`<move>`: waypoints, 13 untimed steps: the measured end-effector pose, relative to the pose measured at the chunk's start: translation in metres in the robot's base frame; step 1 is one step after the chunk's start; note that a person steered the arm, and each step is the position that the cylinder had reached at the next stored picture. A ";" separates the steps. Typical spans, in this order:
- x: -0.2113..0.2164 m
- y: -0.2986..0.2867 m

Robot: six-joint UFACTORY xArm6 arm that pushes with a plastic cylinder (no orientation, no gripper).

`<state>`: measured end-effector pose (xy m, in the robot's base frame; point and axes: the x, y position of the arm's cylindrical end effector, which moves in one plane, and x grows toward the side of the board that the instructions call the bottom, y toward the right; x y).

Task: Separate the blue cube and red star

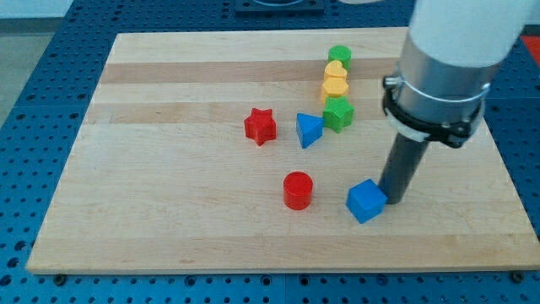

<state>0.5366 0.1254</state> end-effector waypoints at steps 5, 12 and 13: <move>0.016 -0.057; -0.118 -0.121; -0.118 -0.132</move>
<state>0.4186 -0.0065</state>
